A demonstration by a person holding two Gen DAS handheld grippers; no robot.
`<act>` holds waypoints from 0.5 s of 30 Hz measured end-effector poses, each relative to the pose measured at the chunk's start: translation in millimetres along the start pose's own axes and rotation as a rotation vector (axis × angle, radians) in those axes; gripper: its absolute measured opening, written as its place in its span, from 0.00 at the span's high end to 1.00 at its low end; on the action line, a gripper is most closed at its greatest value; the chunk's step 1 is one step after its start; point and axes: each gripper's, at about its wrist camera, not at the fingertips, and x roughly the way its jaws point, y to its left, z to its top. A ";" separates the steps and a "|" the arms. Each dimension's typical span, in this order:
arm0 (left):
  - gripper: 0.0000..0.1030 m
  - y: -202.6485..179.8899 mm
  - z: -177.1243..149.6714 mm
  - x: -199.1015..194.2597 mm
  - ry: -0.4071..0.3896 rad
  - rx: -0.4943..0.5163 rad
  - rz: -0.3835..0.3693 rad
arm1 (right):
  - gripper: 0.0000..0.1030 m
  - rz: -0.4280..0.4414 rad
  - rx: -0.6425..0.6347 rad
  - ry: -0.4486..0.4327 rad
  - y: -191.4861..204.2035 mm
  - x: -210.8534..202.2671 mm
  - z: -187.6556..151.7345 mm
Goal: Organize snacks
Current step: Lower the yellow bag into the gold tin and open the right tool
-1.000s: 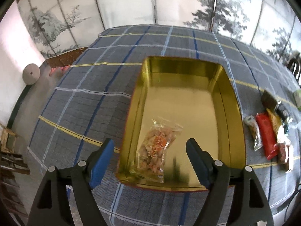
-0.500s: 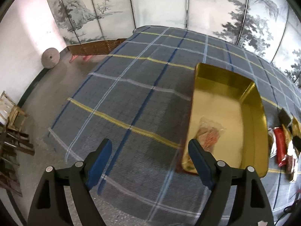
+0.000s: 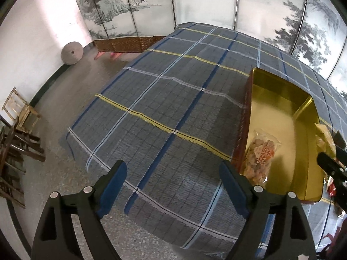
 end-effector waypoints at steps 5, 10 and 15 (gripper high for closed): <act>0.17 1.9 -1.0 -2.9 -0.001 0.011 0.009 | 0.43 -0.001 -0.035 0.010 12.4 12.1 7.7; 0.17 3.4 -0.5 -3.1 0.000 0.008 0.010 | 0.43 -0.004 -0.050 0.037 21.3 26.4 7.3; 0.17 9.2 1.1 -4.0 -0.002 -0.009 0.012 | 0.43 -0.011 -0.056 0.051 22.8 34.0 6.2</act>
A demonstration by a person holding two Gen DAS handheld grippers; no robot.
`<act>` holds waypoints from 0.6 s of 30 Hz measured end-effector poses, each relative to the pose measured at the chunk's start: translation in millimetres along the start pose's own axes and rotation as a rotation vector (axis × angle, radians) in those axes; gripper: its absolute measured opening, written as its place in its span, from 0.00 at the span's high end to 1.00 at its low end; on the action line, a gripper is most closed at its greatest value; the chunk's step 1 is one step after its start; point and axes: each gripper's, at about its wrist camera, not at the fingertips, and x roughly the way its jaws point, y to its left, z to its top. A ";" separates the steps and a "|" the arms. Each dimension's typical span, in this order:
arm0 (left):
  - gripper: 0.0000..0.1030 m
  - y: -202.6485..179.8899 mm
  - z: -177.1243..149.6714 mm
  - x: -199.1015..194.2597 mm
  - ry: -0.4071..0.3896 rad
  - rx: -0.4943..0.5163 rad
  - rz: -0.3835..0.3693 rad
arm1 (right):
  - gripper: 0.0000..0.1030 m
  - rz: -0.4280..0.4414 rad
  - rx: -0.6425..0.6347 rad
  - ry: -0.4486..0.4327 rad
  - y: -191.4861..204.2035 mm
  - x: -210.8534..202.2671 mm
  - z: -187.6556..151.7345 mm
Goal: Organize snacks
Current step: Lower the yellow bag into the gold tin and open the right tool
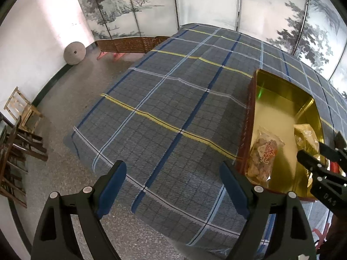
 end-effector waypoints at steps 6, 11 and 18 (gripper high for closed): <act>0.17 -0.5 -1.0 -0.2 0.005 0.007 0.003 | 0.43 -0.018 -0.011 0.014 1.5 11.4 -0.1; 0.16 -0.6 -1.4 0.0 0.009 0.006 0.004 | 0.43 -0.025 -0.011 0.023 3.3 20.0 2.4; 0.16 -1.6 -3.9 3.6 0.022 0.007 -0.001 | 0.43 -0.014 -0.010 0.052 2.1 28.5 2.3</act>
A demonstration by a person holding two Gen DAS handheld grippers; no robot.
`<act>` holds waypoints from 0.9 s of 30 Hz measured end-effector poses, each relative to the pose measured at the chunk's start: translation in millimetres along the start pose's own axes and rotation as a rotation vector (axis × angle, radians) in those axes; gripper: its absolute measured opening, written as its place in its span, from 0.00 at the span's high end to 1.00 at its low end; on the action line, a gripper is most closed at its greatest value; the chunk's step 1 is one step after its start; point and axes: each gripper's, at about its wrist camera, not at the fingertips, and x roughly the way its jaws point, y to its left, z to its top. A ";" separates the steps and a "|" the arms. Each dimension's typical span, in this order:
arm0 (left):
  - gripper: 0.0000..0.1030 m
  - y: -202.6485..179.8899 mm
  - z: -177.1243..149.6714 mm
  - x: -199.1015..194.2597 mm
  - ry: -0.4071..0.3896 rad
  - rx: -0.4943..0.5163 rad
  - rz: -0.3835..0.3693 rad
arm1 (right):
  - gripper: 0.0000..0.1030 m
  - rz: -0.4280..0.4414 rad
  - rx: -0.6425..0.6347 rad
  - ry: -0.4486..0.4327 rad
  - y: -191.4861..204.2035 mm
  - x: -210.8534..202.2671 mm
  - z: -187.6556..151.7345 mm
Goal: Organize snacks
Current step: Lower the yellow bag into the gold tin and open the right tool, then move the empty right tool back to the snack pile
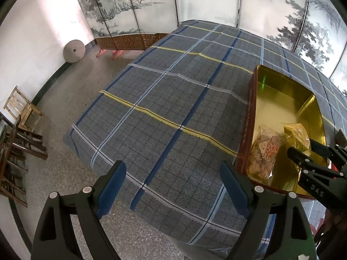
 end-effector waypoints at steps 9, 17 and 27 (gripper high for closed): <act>0.16 -3.1 -1.7 1.8 0.010 0.001 -0.015 | 0.42 0.016 0.005 0.004 -0.8 4.1 -2.5; 0.16 -9.2 -2.6 -0.1 0.003 0.005 -0.035 | 0.40 0.022 -0.013 -0.024 3.0 -6.0 -9.0; 0.16 -40.4 -1.5 -16.0 -0.032 0.056 -0.086 | 0.40 0.016 0.056 -0.121 -33.2 -61.6 -25.1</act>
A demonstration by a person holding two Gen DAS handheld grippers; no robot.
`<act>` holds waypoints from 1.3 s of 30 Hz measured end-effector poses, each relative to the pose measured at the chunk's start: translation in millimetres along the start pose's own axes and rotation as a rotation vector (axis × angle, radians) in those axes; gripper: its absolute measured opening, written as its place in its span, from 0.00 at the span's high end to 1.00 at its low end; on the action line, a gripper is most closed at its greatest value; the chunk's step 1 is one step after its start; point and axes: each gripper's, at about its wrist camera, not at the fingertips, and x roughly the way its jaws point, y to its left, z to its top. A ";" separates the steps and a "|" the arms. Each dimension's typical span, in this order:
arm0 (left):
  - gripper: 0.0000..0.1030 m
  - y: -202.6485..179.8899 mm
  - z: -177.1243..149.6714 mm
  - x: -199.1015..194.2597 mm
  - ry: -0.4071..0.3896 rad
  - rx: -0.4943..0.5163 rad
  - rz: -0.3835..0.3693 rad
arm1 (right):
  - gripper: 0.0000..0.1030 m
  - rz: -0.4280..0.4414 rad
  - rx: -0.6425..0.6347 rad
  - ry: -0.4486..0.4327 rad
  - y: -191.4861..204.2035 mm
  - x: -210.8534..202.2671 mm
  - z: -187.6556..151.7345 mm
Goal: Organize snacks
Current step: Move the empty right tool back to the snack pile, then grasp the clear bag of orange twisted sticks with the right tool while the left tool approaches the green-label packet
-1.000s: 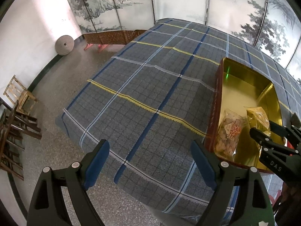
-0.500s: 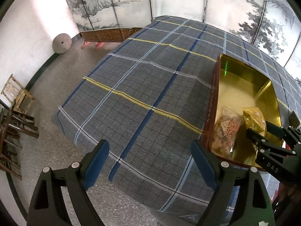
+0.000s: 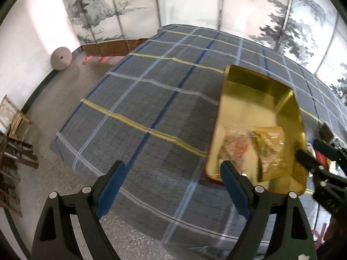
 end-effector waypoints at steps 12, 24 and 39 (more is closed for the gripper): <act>0.16 -77.4 -2.4 -18.9 -0.032 0.143 -0.116 | 0.40 -0.215 0.166 -0.007 -114.7 -70.0 -58.4; 0.16 -149.1 -13.8 -24.4 -0.022 0.259 -0.205 | 0.40 -0.291 0.382 0.101 -189.9 -81.2 -138.1; 0.16 -191.1 -25.8 -15.0 0.014 0.317 -0.235 | 0.40 -0.285 0.401 0.157 -195.0 -46.2 -147.7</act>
